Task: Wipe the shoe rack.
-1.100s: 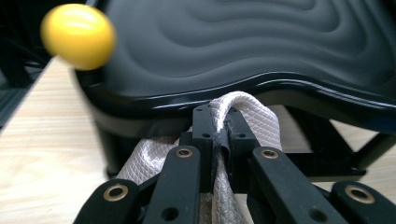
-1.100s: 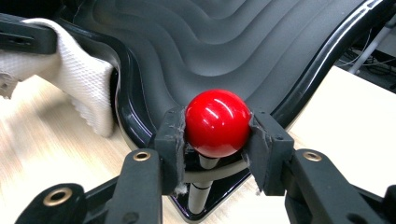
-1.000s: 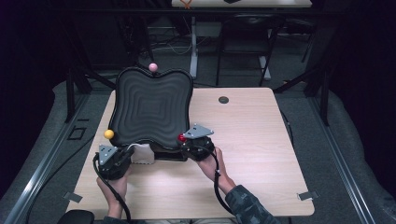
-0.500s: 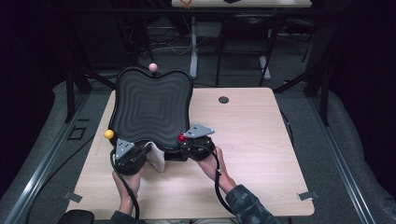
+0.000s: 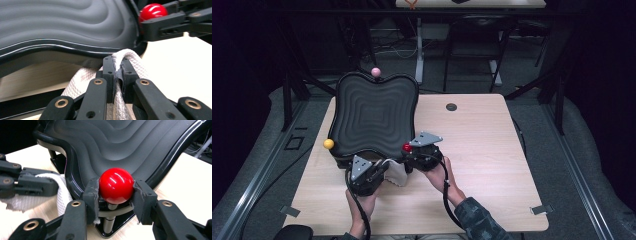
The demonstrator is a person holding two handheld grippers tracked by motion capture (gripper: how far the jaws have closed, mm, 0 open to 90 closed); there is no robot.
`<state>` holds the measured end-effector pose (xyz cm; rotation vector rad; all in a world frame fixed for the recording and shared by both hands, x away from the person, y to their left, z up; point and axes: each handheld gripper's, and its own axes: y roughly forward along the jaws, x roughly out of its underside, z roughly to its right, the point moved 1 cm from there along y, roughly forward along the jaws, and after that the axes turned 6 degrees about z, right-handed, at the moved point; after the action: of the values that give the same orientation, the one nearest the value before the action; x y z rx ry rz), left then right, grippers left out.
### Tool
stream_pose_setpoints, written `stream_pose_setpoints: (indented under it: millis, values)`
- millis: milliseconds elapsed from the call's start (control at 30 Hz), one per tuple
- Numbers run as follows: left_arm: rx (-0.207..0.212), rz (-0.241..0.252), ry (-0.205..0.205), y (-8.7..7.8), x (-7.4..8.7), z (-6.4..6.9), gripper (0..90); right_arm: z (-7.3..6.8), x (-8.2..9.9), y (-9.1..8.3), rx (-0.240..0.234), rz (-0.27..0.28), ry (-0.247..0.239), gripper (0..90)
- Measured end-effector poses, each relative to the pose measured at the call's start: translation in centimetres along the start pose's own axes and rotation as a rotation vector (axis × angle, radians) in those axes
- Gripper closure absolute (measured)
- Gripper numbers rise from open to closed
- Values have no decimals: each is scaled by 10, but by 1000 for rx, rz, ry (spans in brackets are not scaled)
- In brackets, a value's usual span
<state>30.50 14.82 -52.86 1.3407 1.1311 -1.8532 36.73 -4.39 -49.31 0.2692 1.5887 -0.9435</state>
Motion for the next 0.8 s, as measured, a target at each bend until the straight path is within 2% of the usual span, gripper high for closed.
stream_pose_setpoints:
  millis: [267, 333, 367, 400, 433, 467, 567, 667, 800]
  values:
    - [38, -3, 25, 9, 1, 17, 845, 1, -3, 0, -10, -21, 25, 588]
    - [48, -2, 31, 11, 0, 21, 844, 5, -4, -2, -34, -36, 47, 522]
    - [52, -7, 39, 12, 0, 23, 845, 6, -5, -2, -53, -31, 55, 475]
    - [56, -6, 48, 13, -1, 25, 844, 8, -6, -3, -68, -17, 56, 474]
    - [56, -7, 51, 15, -1, 27, 844, 9, -7, -6, -61, -9, 52, 468]
    - [63, -5, 56, 17, -2, 29, 844, 10, -10, -9, -33, -11, 49, 456]
    - [68, -9, 64, 21, -3, 32, 844, 14, -14, -14, -58, 22, 70, 416]
    - [68, -8, 65, 25, -3, 34, 843, 16, -15, -16, -40, 22, 76, 400]
    - [69, -10, 67, 28, -5, 36, 842, 16, -15, -16, -39, 22, 81, 389]
